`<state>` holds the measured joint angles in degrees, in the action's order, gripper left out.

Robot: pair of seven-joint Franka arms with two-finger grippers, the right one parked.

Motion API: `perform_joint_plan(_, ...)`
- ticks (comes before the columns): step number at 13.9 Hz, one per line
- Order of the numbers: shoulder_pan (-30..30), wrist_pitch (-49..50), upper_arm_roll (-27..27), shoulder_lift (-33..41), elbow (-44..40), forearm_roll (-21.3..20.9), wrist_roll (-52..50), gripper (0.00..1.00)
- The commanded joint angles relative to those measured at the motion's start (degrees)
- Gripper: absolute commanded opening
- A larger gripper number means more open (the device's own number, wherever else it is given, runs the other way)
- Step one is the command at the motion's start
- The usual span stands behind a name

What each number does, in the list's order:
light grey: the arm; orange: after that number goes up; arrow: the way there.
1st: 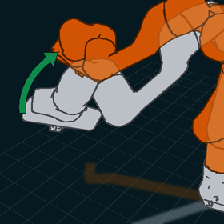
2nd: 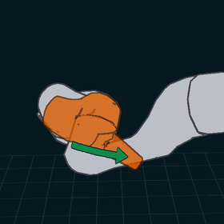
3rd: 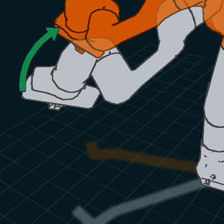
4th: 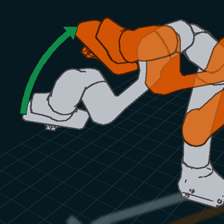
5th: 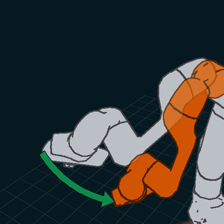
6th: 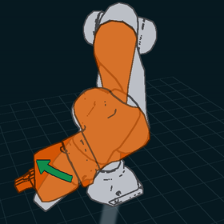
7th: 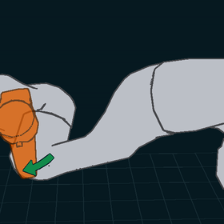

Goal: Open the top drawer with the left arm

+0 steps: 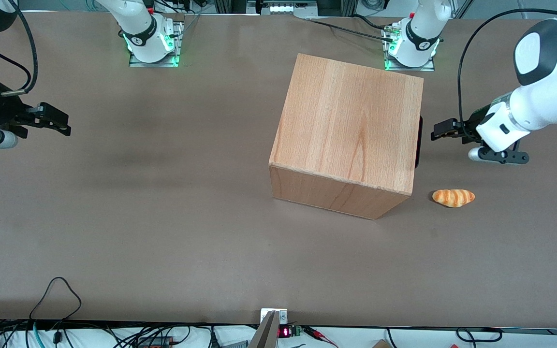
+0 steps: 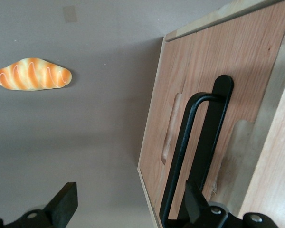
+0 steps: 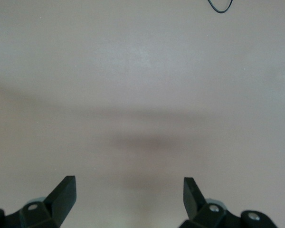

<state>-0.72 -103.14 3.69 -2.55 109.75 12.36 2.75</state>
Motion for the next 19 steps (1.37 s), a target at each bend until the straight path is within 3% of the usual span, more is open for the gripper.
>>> perform_joint_plan(1,0.10,-1.18,-0.17,-0.34,1.25,1.35,3.05,1.00)
perform_joint_plan(7,0.45,-1.62,-0.17,-2.19,1.78,6.01,7.00,1.00)
perform_joint_plan(19,0.45,-2.59,-0.17,-4.48,1.69,7.86,12.71,1.00)
